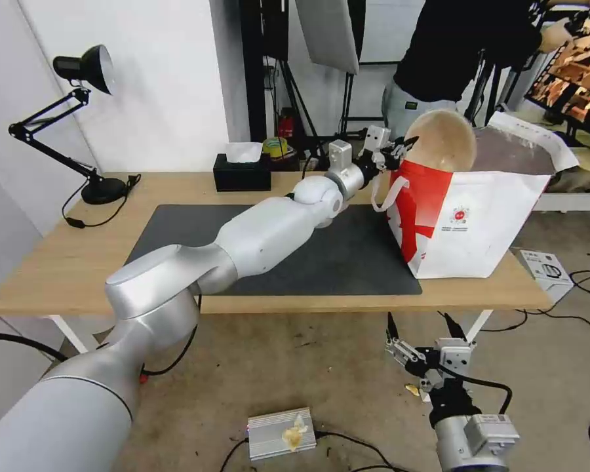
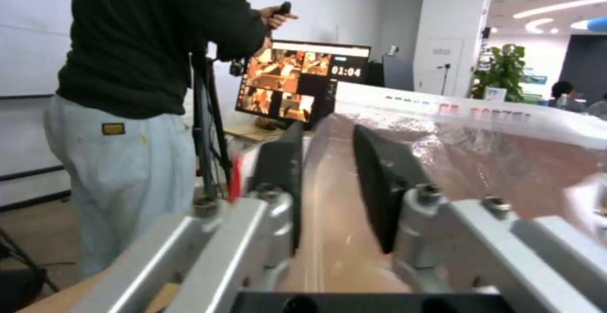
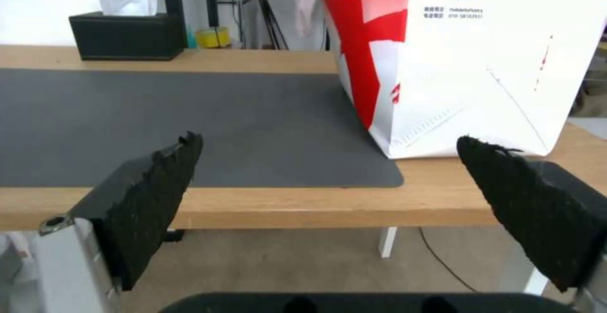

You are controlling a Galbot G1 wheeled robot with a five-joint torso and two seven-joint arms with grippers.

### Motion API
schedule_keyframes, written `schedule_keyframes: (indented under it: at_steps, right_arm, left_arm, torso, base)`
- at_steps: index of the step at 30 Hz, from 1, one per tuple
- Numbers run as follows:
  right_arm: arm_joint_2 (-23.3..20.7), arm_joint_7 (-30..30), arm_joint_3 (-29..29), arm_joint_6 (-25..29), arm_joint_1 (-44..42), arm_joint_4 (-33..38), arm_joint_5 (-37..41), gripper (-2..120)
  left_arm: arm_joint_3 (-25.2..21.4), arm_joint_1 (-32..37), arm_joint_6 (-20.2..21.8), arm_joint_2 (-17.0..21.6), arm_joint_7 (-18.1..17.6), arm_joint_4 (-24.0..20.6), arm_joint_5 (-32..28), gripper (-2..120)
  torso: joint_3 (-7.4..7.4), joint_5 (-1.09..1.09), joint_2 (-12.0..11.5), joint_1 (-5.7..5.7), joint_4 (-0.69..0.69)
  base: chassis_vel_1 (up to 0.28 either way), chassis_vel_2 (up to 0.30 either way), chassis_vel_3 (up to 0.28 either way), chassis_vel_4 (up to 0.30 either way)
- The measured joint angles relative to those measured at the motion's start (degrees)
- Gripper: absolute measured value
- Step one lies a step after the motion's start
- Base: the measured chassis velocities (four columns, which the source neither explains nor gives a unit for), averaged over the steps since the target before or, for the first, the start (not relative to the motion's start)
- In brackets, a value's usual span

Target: Pick up the trash from the table and place it into the takeout bag.

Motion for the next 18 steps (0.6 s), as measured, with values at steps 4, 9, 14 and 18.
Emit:
schedule_keyframes:
  at_steps: [4, 9, 14, 18]
  right_arm:
    - [0.0, 0.0, 0.0, 0.0, 0.0, 0.0, 0.0, 100]
    - [0.0, 0.0, 0.0, 0.0, 0.0, 0.0, 0.0, 100]
    - [0.0, 0.0, 0.0, 0.0, 0.0, 0.0, 0.0, 100]
    - [0.0, 0.0, 0.0, 0.0, 0.0, 0.0, 0.0, 100]
  left_arm:
    - [0.0, -0.2, 0.4, 0.6, 0.7, -0.2, -0.3, 42]
    - [-0.7, -0.2, 0.9, 2.8, 0.5, -3.8, -1.2, 65]
    - [-2.5, -0.1, 0.9, 5.9, -1.0, -8.2, -2.0, 85]
    - [-3.8, 0.8, 0.9, 8.6, -3.0, -12.6, -2.3, 97]
  torso:
    - [0.01, 0.00, 0.0, 0.00, 0.01]
    - [0.00, 0.00, 0.0, 0.00, -0.01]
    - [0.00, -0.01, 0.0, 0.00, 0.02]
    - [0.00, -0.01, 0.0, 0.00, 0.00]
  base:
    - [0.000, 0.000, 0.000, 0.000]
    - [0.000, 0.000, 0.000, 0.000]
    - [0.000, 0.000, 0.000, 0.000]
    - [0.000, 0.000, 0.000, 0.000]
